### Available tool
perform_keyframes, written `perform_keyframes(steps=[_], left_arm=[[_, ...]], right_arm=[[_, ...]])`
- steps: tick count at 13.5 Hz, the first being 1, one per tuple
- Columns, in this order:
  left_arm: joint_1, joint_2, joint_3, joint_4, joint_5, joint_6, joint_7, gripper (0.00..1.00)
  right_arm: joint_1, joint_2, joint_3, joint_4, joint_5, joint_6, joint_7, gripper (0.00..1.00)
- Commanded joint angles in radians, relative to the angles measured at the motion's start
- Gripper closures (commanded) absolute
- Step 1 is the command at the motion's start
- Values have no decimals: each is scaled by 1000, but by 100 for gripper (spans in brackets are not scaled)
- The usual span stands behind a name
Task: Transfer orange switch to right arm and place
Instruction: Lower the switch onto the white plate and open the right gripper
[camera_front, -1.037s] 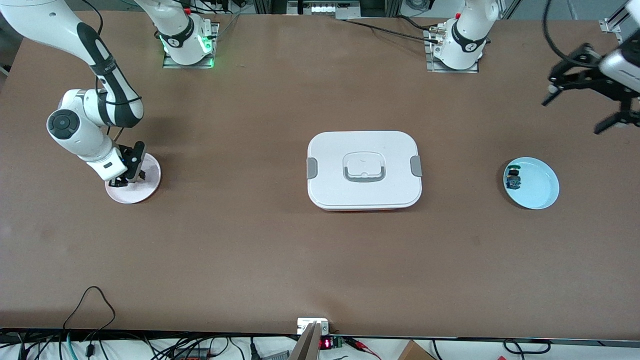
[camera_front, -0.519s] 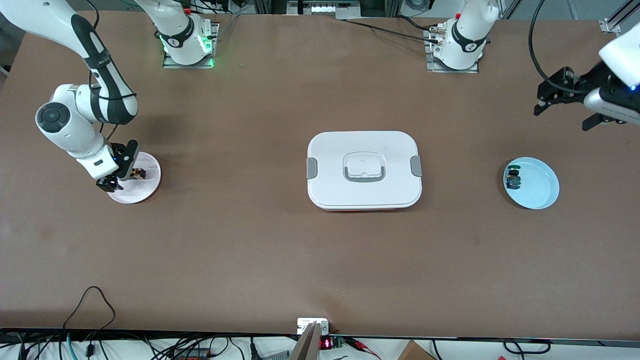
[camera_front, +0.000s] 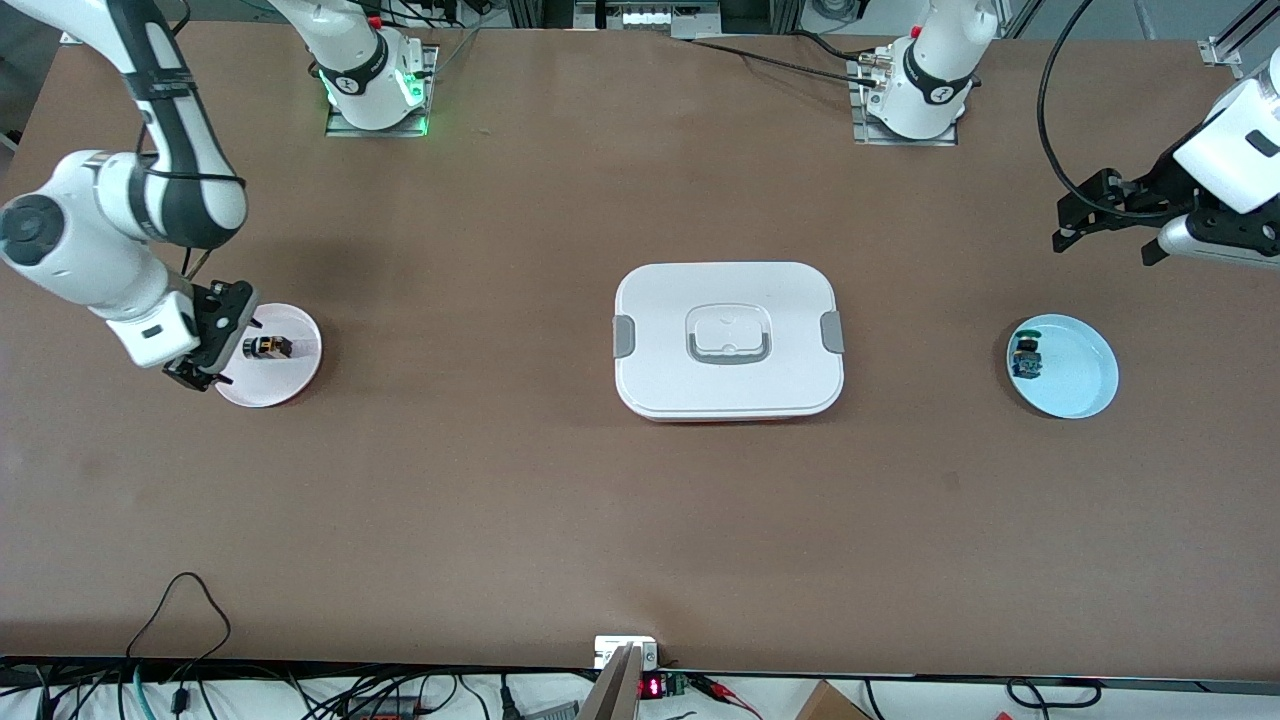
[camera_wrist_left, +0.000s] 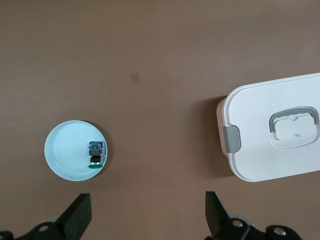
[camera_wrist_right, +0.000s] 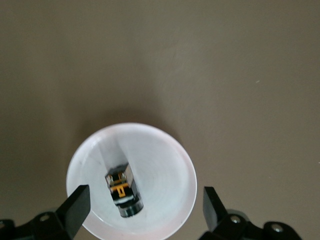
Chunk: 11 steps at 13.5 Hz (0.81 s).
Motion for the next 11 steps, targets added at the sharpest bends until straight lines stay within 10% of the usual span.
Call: perform_keyframes(steps=[1, 11], left_arm=[[-3, 12, 5, 12, 19, 10, -18, 0], [35, 122, 5, 133, 28, 16, -18, 0]], right_arm=[[7, 3, 3, 90, 64, -95, 189, 0], [66, -23, 1, 348, 90, -647, 1267, 0]])
